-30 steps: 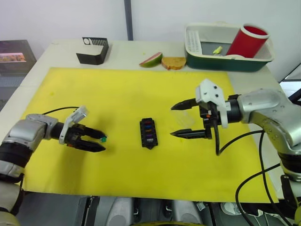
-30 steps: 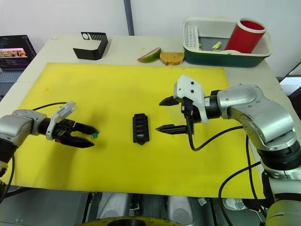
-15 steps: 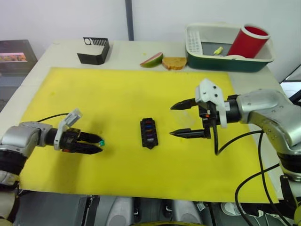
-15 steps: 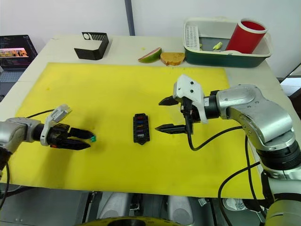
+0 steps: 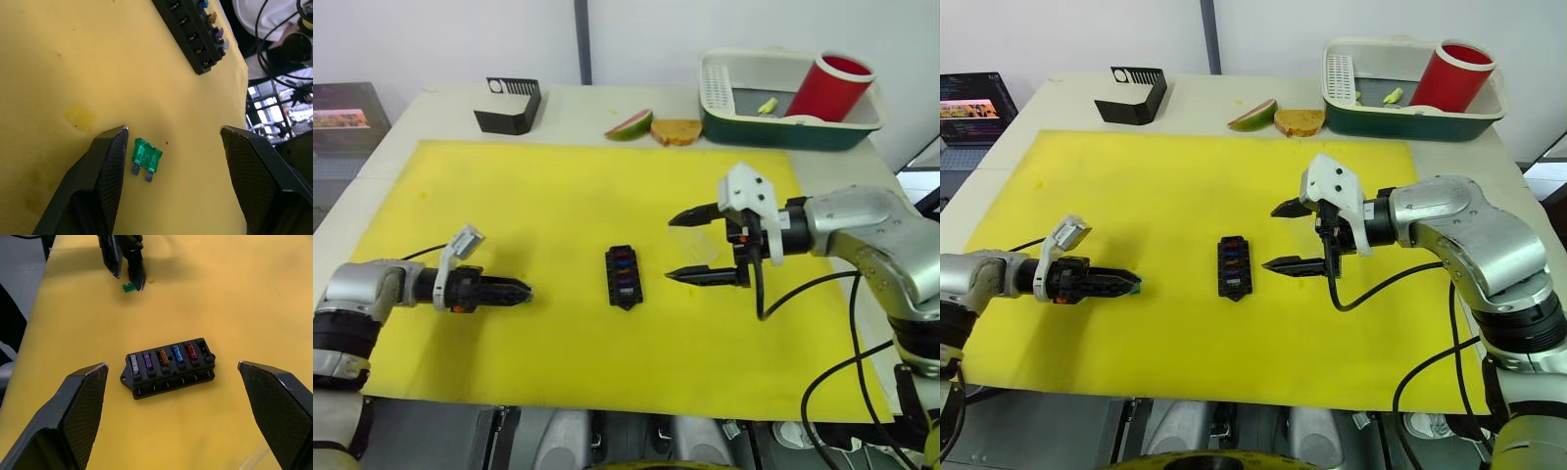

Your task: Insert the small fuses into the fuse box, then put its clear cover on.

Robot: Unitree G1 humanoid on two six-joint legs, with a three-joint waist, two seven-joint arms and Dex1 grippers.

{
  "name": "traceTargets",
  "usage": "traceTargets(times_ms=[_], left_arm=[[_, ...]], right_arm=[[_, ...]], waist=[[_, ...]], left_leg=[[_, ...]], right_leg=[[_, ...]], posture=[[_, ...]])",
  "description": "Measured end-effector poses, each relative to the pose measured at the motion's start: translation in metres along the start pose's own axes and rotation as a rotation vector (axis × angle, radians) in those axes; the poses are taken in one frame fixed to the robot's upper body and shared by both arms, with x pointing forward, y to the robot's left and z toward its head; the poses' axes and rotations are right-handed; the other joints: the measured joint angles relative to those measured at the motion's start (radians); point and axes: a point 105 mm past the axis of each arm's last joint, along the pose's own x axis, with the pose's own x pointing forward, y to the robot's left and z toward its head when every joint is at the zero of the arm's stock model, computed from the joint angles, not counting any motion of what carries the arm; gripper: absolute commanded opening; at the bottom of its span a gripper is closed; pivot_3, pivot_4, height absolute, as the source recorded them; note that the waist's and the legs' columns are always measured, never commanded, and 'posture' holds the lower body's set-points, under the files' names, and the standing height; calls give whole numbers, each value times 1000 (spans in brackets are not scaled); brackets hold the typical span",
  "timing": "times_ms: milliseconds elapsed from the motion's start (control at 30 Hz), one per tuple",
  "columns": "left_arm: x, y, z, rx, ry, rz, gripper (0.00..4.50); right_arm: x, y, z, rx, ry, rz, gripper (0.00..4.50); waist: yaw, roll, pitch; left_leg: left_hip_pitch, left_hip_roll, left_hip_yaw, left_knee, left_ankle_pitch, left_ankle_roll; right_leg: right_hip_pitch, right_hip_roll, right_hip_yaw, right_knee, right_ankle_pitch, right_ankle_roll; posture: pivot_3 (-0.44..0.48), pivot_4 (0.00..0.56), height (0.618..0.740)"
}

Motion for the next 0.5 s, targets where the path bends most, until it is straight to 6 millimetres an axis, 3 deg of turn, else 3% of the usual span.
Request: traceTargets(times_ms=[500], left_arm=[[-4,-7,-12,-3,27,-5,3185]], right_arm=[[1,-4,-4,11,14,-19,4500]], waist=[[-3,0,0]], left_leg=[[0,0,0,0,0,0]], right_leg=[[0,-1,0,0,0,0]], posture=[[0,150,740]])
